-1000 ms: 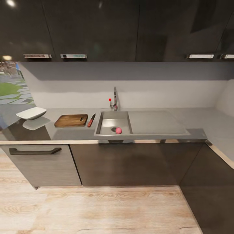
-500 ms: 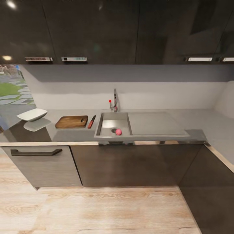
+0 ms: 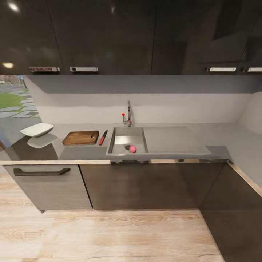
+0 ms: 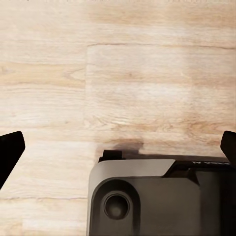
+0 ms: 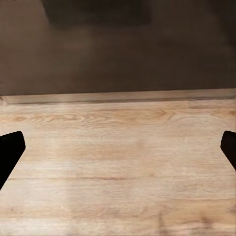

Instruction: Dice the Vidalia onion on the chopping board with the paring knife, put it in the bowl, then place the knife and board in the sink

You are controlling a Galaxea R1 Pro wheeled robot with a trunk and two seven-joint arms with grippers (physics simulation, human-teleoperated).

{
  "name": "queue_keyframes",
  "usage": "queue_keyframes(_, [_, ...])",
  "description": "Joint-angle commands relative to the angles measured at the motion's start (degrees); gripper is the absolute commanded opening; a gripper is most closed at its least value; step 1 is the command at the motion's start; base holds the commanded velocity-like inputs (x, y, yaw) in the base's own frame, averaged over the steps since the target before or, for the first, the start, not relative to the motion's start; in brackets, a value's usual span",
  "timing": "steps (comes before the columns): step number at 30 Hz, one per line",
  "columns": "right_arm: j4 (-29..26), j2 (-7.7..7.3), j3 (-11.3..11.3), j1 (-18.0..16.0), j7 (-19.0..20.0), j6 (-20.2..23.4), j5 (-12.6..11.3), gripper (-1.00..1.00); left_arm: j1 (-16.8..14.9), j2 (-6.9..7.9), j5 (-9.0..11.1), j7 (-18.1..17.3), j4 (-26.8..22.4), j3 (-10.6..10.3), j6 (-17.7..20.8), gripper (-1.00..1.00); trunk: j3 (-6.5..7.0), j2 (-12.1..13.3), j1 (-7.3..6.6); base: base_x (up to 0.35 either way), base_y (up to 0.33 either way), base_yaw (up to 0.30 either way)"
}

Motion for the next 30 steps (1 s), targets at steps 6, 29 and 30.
queue_keyframes(6, [0.05, 0.04, -0.35, -0.03, -0.31, -0.13, 0.60, 1.00, 0.00, -0.01, 0.21, 0.03, -0.08, -0.02, -0.09, 1.00, 1.03, 2.38, -1.32, 0.000, 0.000, 0.000])
queue_keyframes(29, [0.07, 0.04, -0.35, -0.03, -0.34, -0.13, 0.60, 1.00, 0.00, 0.03, 0.20, 0.03, -0.04, -0.02, -0.09, 1.00, 5.15, 11.60, -6.37, 0.000, 0.000, 0.000])
queue_keyframes(30, [0.07, 0.04, -0.35, -0.03, -0.35, -0.13, 0.60, 1.00, 0.01, 0.04, 0.19, 0.03, -0.04, -0.02, -0.09, 1.00, 5.33, 12.00, -6.59, 0.000, 0.000, 0.000])
